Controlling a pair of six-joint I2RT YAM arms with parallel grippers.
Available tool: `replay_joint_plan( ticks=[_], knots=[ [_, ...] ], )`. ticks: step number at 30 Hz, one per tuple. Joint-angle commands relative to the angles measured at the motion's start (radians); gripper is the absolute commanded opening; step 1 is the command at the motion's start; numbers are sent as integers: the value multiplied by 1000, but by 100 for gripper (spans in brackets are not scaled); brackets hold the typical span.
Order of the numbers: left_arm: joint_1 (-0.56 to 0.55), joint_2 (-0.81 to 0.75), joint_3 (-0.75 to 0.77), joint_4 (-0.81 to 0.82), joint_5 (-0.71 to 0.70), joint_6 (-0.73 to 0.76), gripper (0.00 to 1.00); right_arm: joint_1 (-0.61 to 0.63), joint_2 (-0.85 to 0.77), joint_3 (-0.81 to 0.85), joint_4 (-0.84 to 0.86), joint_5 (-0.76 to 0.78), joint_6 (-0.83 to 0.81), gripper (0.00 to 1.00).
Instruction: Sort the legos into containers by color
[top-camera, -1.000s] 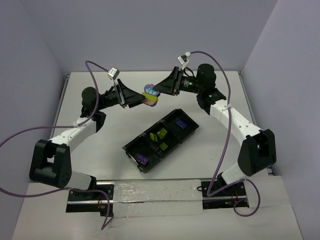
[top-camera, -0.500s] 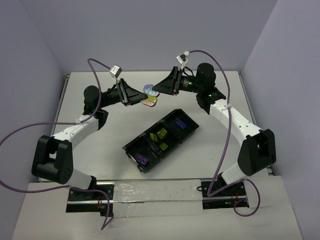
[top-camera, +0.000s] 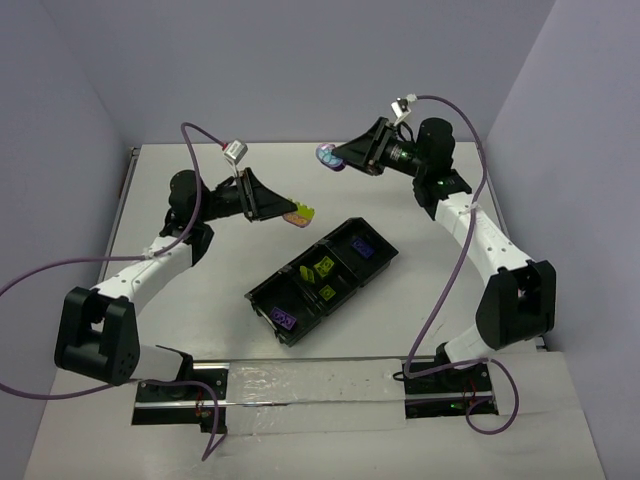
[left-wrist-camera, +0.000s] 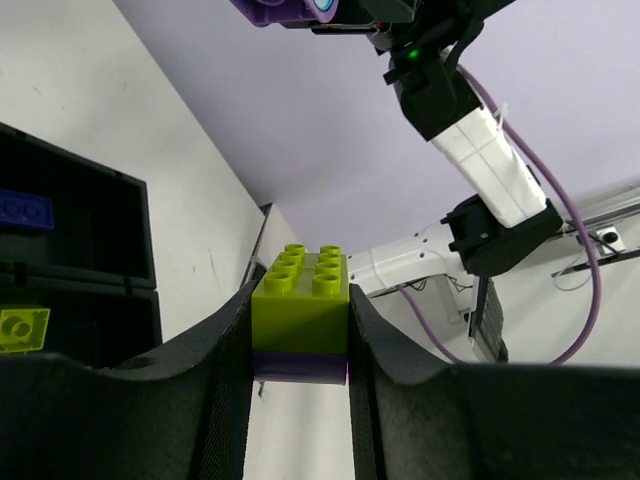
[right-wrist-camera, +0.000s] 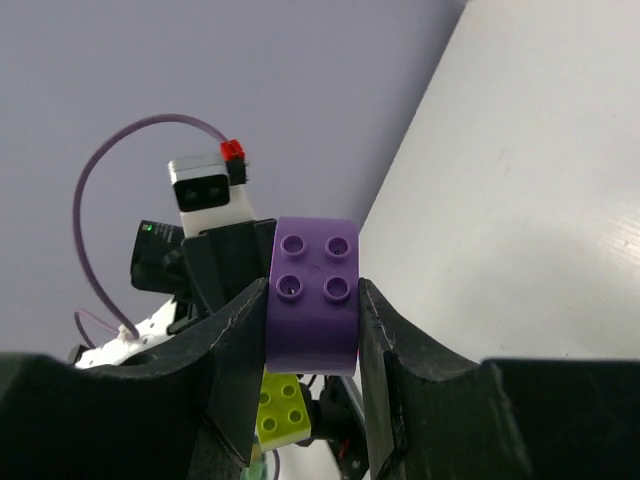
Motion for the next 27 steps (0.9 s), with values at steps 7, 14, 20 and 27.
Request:
replay_joint_plan(
  ticks=[7, 14, 20, 27],
  knots=[
    [70, -77, 115, -403, -86, 290, 0, 42, -165, -94, -619, 555, -488, 0],
    [84, -66, 141, -429, -95, 302, 0, 75, -232, -227, -623, 589, -566, 0],
    [127, -88, 154, -507, -149, 332, 0, 284, -266, -239, -605, 567, -656, 0],
    [196, -116, 142, -552, -220, 294, 0, 501, -201, -224, -555, 511, -652, 0]
  ],
)
